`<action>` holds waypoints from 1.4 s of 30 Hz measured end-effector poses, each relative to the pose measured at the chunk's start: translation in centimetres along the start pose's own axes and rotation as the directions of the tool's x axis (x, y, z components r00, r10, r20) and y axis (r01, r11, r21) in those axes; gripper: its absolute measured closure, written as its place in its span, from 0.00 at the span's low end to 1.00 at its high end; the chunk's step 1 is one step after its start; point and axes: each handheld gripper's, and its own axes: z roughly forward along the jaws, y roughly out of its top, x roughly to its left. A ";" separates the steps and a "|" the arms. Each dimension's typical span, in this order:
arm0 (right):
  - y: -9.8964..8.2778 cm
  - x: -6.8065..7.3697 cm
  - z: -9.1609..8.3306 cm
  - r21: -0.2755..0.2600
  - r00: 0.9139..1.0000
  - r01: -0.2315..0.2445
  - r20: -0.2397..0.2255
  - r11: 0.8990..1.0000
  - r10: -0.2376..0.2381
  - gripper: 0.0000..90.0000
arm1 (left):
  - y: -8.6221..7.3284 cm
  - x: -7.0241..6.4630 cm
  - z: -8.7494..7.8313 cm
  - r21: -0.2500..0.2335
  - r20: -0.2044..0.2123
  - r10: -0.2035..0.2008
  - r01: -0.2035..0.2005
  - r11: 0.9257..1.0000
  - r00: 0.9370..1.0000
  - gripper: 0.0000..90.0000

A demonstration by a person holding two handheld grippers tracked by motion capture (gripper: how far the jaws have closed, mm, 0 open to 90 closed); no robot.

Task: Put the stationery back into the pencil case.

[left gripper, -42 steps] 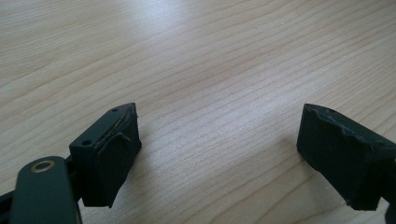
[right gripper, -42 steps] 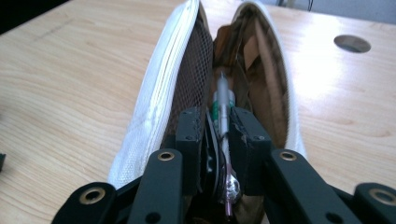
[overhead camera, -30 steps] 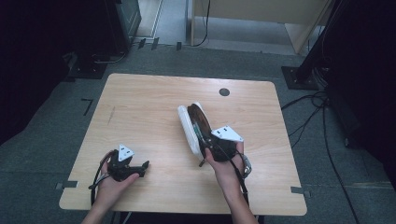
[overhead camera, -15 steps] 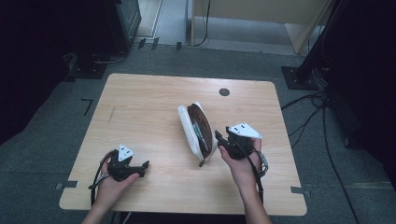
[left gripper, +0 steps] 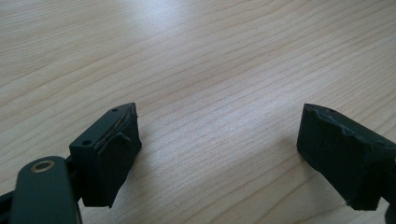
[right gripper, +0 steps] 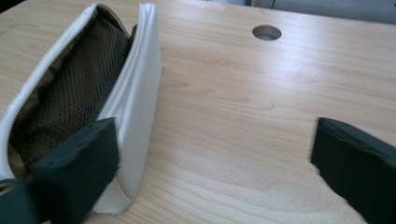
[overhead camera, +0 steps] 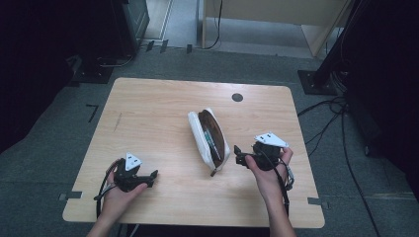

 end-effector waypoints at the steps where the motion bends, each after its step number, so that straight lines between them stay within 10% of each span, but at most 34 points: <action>1: -0.2 -0.2 0.0 0.005 1.000 -0.003 0.004 1.000 0.003 0.00 | 0.0 0.0 0.0 0.000 0.000 0.000 0.000 1.000 1.000 0.15; 42: -9.3 -10.4 -1.6 0.108 0.980 -0.151 0.149 0.983 0.134 0.00 | 0.0 -0.1 0.0 -0.002 0.001 -0.001 0.001 1.000 1.000 0.15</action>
